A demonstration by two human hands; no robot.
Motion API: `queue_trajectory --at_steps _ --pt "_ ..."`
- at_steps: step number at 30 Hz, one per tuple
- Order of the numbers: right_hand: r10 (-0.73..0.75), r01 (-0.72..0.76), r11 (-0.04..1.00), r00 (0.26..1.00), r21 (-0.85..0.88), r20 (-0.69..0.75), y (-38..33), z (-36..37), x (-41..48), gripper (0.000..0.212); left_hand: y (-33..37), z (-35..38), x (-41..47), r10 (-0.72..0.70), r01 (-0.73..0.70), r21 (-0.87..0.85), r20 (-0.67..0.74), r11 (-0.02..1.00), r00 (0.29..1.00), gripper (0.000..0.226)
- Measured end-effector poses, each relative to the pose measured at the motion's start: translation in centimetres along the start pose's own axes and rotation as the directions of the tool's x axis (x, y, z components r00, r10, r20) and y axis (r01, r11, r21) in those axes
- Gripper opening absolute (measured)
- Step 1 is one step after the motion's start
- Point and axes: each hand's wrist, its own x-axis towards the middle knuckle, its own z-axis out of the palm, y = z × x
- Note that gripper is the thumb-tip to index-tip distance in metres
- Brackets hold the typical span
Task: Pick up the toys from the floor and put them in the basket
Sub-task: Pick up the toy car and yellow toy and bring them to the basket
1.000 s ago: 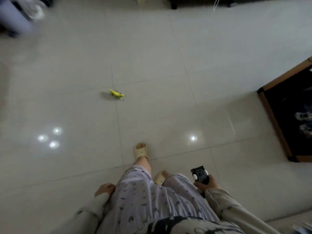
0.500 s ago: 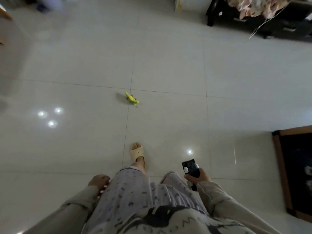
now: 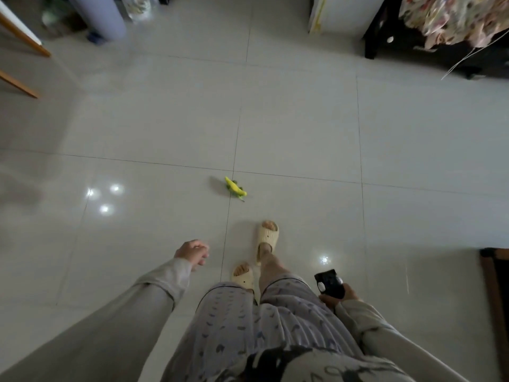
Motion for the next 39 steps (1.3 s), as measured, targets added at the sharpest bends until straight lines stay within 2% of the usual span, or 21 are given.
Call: queue_trajectory --at_steps 4,9,12,14,18,22,24,28,33,39 --pt "-0.073 0.076 0.995 0.997 -0.068 0.040 -6.1 -2.0 2.9 0.025 -1.4 0.3 1.5 -0.116 0.116 -0.014 0.053 0.993 0.992 0.010" --pt "-0.128 0.138 0.982 0.988 -0.130 0.084 -14.9 -5.2 7.1 0.031 -2.6 0.2 2.2 -0.337 0.342 -0.112 0.058 0.933 0.940 0.010" --pt "-0.185 0.203 0.972 0.972 -0.120 0.149 -20.4 -7.0 8.5 0.026 -0.8 0.1 3.2 -0.381 0.384 -0.162 0.046 0.909 0.923 0.011" --pt "-0.208 0.224 0.972 0.960 -0.069 0.185 -23.2 -7.7 9.5 0.023 1.7 -0.1 4.3 -0.368 0.367 -0.215 0.036 0.905 0.929 0.010" --pt "-0.212 0.237 0.966 0.956 -0.107 0.204 -26.2 -8.1 11.3 0.024 7.9 -0.8 6.6 -0.275 0.276 -0.226 0.035 0.934 0.961 0.010" --pt "-0.120 0.165 0.949 0.977 -0.268 0.175 -26.7 -7.8 13.5 0.051 14.0 -1.7 9.7 -0.188 0.192 -0.166 0.041 0.967 0.981 0.013" --pt "-0.099 0.139 0.946 0.984 -0.292 0.146 -26.7 -7.7 14.3 0.056 16.4 -2.1 11.5 -0.158 0.163 -0.115 0.049 0.980 0.986 0.016" --pt "-0.059 0.080 0.979 0.992 -0.190 0.116 -26.9 -7.9 16.4 0.050 20.6 -2.9 15.0 -0.131 0.133 -0.033 0.047 0.991 0.990 0.009" --pt "-0.010 0.011 1.000 0.985 -0.004 0.169 -27.9 -7.0 20.0 0.031 23.7 -3.0 21.1 -0.080 0.081 -0.006 0.037 0.997 0.996 0.010" --pt "-0.003 0.014 0.998 0.987 -0.069 0.159 -30.0 -3.2 27.0 0.038 23.8 -0.4 30.7 -0.095 0.093 0.025 0.080 0.995 0.992 0.011"
